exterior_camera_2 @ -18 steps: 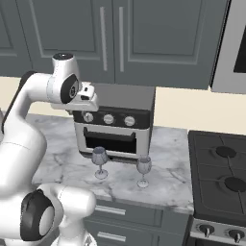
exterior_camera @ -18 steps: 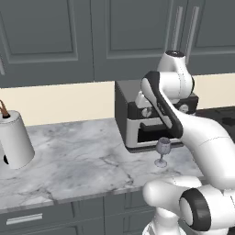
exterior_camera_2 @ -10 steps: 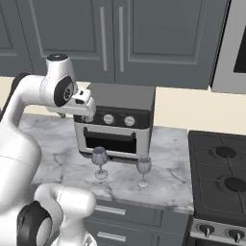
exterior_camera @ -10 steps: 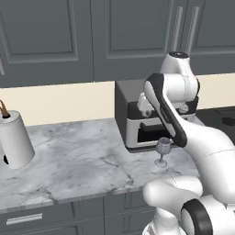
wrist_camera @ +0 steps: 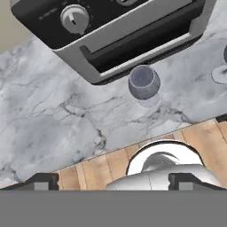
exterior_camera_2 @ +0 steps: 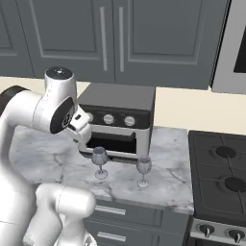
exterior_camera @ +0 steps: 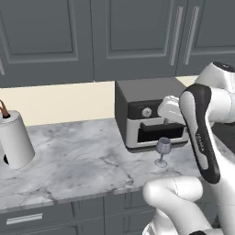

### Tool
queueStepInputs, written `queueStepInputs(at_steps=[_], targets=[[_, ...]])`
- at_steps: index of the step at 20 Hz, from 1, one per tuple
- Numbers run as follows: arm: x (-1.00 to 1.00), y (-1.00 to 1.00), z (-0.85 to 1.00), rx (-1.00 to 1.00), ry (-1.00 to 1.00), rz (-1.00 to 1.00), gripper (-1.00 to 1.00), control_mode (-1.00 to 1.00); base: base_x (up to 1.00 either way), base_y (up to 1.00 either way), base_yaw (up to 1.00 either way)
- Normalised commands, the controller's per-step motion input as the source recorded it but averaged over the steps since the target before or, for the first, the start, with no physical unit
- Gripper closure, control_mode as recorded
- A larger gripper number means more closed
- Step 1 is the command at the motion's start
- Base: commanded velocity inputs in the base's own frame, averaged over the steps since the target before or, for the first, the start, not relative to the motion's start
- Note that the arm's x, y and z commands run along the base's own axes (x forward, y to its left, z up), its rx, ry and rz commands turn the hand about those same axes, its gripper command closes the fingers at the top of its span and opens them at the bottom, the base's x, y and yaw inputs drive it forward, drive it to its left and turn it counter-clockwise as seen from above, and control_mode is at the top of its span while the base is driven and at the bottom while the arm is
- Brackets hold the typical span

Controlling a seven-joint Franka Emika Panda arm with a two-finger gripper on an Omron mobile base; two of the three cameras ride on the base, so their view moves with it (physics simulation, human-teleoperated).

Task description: Retrieve the wine glasses from the counter and place one next to each plate.

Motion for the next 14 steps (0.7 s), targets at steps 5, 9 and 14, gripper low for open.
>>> queueStepInputs(at_steps=[5, 9, 14], targets=[[-0.95, -0.47, 0.18, 0.48, -0.01, -0.35, -1.00, -1.00, 0.00, 0.00, 0.00], [-0.94, -0.65, 0.12, 0.58, 0.00, -0.29, -1.00, -1.00, 0.00, 0.00, 0.00], [-0.69, -0.60, 0.06, 0.52, 0.00, -0.26, -1.00, -1.00, 0.00, 0.00, 0.00]])
